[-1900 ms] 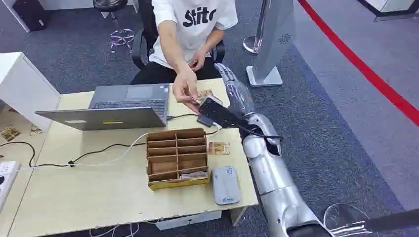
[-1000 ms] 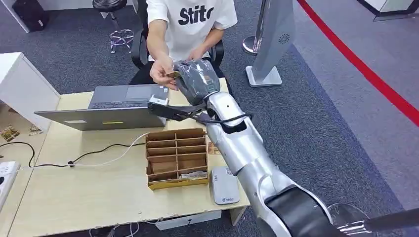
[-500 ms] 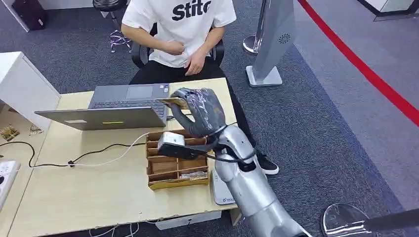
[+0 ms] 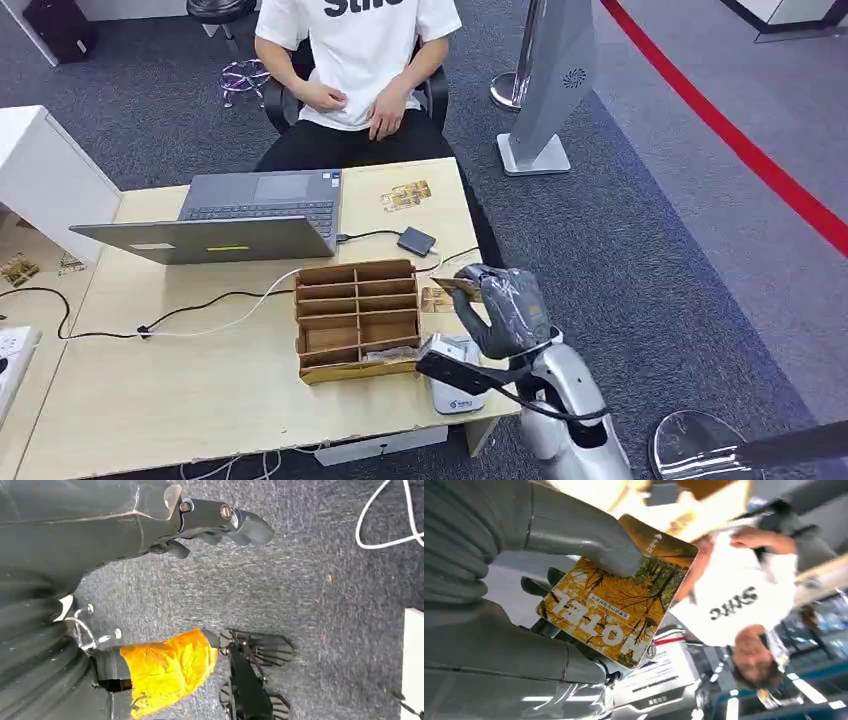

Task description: Pass the card to the sensor for recognition and then transmit it.

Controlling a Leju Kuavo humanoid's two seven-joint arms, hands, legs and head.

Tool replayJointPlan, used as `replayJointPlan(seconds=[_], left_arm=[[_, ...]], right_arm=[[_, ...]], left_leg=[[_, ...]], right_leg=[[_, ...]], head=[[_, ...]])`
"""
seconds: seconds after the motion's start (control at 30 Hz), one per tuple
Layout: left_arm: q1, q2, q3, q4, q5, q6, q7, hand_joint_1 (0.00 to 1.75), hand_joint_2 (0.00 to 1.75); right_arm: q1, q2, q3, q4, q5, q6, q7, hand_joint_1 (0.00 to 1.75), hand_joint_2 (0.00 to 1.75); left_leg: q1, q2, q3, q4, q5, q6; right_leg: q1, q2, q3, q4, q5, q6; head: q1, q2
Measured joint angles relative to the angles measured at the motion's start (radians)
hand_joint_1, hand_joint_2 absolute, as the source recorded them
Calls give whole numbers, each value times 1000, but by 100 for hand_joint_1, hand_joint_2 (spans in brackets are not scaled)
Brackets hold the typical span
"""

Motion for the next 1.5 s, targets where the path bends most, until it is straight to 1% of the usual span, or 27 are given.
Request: replayJointPlan(seconds=[0.13, 0.23, 0.43, 0.63, 0.77, 1.0, 1.1, 1.2, 1.3, 1.4, 1.47, 1.5], left_arm=[[0, 0, 0, -1, -5, -1, 8, 0, 175], [0, 0, 0, -1, -7, -2, 10, 0, 175], [-1, 6, 0, -1, -12, -7, 12, 0, 175], [-1, 13, 0, -1, -15, -8, 15, 0, 175], [-1, 18, 0, -1, -18, -8, 17, 0, 175], [-2, 19, 0, -1, -20, -8, 22, 0, 175], [-2, 19, 0, -1, -20, -8, 23, 0, 175], [-2, 19, 0, -1, -17, -7, 26, 0, 175], [-2, 18, 2, -1, -11, -4, 28, 0, 175], [0, 16, 6, -1, -6, 0, 28, 0, 175], [1, 14, 10, -1, -8, 1, 28, 0, 175], [0, 14, 10, -1, -12, 1, 27, 0, 175]], right_arm=[[3, -14, 3, 8, 72, 19, 45, 175, 175], [0, -23, 23, 28, 88, 31, 60, 175, 175], [-7, -56, 75, 67, 43, 99, 63, 175, 175], [-30, -104, 127, 141, 30, 154, 89, 175, 175], [-51, -131, 149, 196, 23, 172, 107, 175, 175], [-74, -156, 171, 256, 9, 184, 116, 175, 175], [-77, -159, 174, 262, 8, 162, 124, 175, 175], [-63, -159, 174, 230, 7, 104, 119, 175, 175], [-33, -159, 164, 152, 8, 40, 101, 175, 175], [15, -145, 127, 31, 6, -40, 68, 175, 175], [38, -130, 101, -48, -13, -65, 30, 175, 175], [44, -124, 94, -85, -25, -60, 7, 175, 175]], left_leg=[[0, 0, 0, 0, 0, 0], [0, 0, 0, 0, 0, 0], [0, 0, 0, 0, 0, 0], [0, 0, 0, 0, 0, 0], [0, 0, 0, 0, 0, 0], [0, 0, 0, 0, 0, 0], [0, 0, 0, 0, 0, 0], [0, 0, 0, 0, 0, 0], [0, 0, 0, 0, 0, 0], [0, -1, 0, 0, 0, 0], [0, 0, -1, 0, 0, 0], [0, 0, 0, 0, 0, 0]], right_leg=[[0, 0, 0, 0, 0, 0], [0, 0, 0, 0, 0, 0], [0, 0, 0, 0, 0, 0], [0, 0, 0, 0, 0, 0], [0, 0, 0, 0, 0, 0], [0, 0, 0, 0, 0, 0], [0, 0, 0, 0, 0, 0], [0, 0, 0, 0, 0, 0], [0, 0, 0, 0, 0, 0], [0, 0, 0, 0, 0, 0], [0, 0, 0, 0, 0, 0], [0, 0, 0, 0, 0, 0]], head=[[0, 0], [0, 0], [0, 0], [0, 0], [0, 0], [0, 0], [0, 0], [0, 0], [0, 0], [0, 0], [0, 0], [0, 0]])
